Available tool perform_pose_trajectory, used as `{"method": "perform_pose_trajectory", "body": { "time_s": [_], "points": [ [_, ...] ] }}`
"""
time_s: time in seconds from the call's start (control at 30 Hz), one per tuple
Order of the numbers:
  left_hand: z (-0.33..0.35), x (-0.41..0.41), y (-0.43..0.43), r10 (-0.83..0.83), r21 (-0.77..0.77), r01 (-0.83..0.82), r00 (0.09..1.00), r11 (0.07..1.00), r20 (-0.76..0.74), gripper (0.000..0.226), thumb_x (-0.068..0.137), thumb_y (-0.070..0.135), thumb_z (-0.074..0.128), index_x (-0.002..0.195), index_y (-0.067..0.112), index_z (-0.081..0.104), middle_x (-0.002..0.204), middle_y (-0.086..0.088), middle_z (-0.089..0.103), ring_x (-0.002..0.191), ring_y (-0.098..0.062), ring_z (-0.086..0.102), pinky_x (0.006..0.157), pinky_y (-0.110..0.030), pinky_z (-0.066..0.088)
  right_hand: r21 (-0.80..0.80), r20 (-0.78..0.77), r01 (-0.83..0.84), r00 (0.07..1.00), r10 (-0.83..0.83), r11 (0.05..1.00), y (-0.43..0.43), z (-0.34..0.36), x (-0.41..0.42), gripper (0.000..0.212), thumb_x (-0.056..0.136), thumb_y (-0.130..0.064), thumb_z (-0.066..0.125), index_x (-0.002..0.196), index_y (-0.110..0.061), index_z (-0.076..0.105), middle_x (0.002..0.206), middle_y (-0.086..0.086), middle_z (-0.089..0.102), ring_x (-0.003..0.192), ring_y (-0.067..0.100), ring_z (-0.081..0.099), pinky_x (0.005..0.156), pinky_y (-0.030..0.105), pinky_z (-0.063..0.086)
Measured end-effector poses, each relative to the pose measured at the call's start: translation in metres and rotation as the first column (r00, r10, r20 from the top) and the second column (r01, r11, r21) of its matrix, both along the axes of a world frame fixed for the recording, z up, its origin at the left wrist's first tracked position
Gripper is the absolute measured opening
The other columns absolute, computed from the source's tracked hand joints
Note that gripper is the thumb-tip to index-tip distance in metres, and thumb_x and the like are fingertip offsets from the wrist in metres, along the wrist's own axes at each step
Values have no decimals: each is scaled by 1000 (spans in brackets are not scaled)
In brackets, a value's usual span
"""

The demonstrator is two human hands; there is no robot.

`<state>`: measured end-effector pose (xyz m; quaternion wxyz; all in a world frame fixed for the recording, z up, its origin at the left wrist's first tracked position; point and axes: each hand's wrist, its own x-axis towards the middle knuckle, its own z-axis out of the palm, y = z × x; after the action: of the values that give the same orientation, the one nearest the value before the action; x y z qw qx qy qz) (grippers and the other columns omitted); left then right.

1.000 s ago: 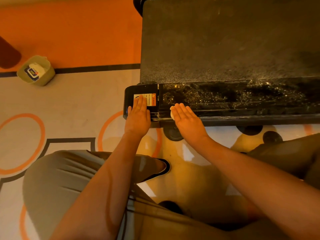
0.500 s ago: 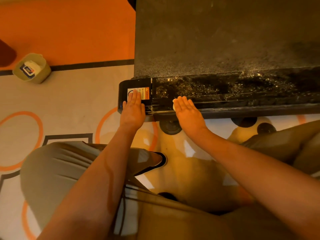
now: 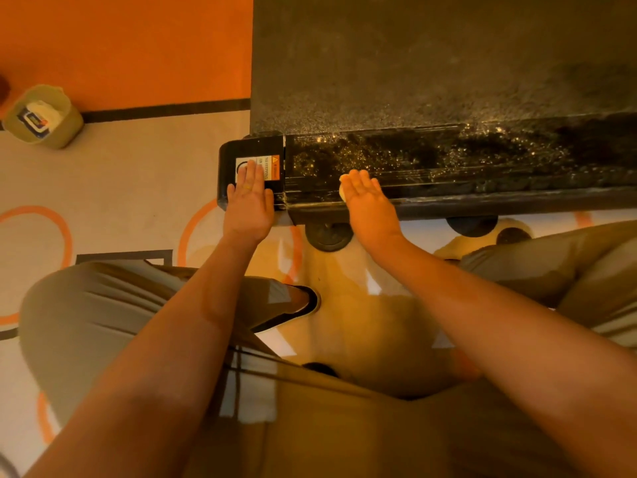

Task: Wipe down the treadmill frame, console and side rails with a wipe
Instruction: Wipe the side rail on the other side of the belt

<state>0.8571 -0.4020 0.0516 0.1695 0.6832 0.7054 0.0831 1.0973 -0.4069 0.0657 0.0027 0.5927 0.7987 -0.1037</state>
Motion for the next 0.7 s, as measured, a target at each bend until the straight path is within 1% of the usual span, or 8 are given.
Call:
{"method": "perform_pose_trajectory", "body": {
  "time_s": [0.13, 0.2, 0.27, 0.4, 0.47, 0.6, 0.63, 0.7],
  "points": [
    [-1, 0, 0, 2, -4, -2, 1000, 1000, -16, 56, 110, 26, 27, 160, 7, 12, 168, -10, 6, 155, -26, -2, 123, -51, 2, -17, -18, -66, 998, 66, 998, -1, 0, -17, 75, 96, 2, 48, 158, -7, 7, 166, 15, 7, 153, 31, 3, 124, 41, 5],
    [-1, 1, 1, 4, -13, -4, 1000, 1000, -26, 56, 110, 27, 26, 160, 7, 12, 168, -10, 6, 155, -26, -1, 123, -50, 2, -16, -38, -49, 998, 49, 999, -3, 0, 7, 77, 95, 4, 48, 159, -11, 8, 166, 12, 6, 154, 28, 1, 122, 37, -1],
    [-2, 2, 0, 8, 10, -7, 999, 1000, -52, 56, 110, 28, 26, 160, 7, 13, 168, -11, 9, 155, -27, 1, 123, -51, 5, 29, -18, 1, 1000, -1, 1000, -7, -1, 42, 73, 97, 6, 44, 159, -13, 9, 167, 12, 5, 154, 28, 1, 120, 34, -5],
    [-6, 5, 0, 32, 32, -29, 997, 999, -67, 56, 110, 28, 26, 160, 7, 15, 167, -11, 13, 155, -27, 5, 123, -52, 8, 60, 21, 126, 992, -127, 990, -11, 0, 96, 64, 98, 9, 34, 158, -10, 19, 165, 12, 15, 153, 31, 11, 123, 39, 8],
    [-7, 5, 0, 39, 38, -36, 997, 999, -60, 56, 109, 28, 27, 160, 7, 15, 167, -11, 13, 155, -27, 5, 123, -53, 8, 69, 33, 129, 991, -131, 989, -10, -2, 89, 62, 99, 7, 33, 157, -8, 18, 165, 14, 14, 153, 31, 8, 123, 39, 6],
    [-6, 5, -1, 32, 35, -30, 998, 999, -62, 57, 109, 31, 26, 160, 8, 15, 168, -10, 13, 155, -26, 5, 124, -52, 8, 3, 52, 51, 997, -51, 999, -8, -6, 45, 70, 102, 0, 37, 157, -5, -5, 165, 18, -4, 153, 33, -3, 123, 41, 1],
    [-6, 4, -2, 33, 34, -31, 997, 999, -63, 58, 109, 33, 26, 160, 9, 14, 168, -10, 13, 155, -25, 4, 124, -52, 8, 1, 57, 28, 998, -28, 1000, -7, -8, 40, 71, 102, -3, 39, 157, -5, -6, 166, 17, -4, 153, 33, -3, 123, 41, 1],
    [-6, 4, -3, 34, 27, -32, 997, 999, -64, 61, 108, 39, 27, 161, 11, 13, 168, -8, 12, 155, -23, 3, 124, -52, 7, 50, 42, -20, 999, 18, 999, -4, -12, 49, 67, 102, -7, 41, 158, -7, 3, 166, 15, 6, 154, 31, 4, 123, 40, 5]
  ]
}}
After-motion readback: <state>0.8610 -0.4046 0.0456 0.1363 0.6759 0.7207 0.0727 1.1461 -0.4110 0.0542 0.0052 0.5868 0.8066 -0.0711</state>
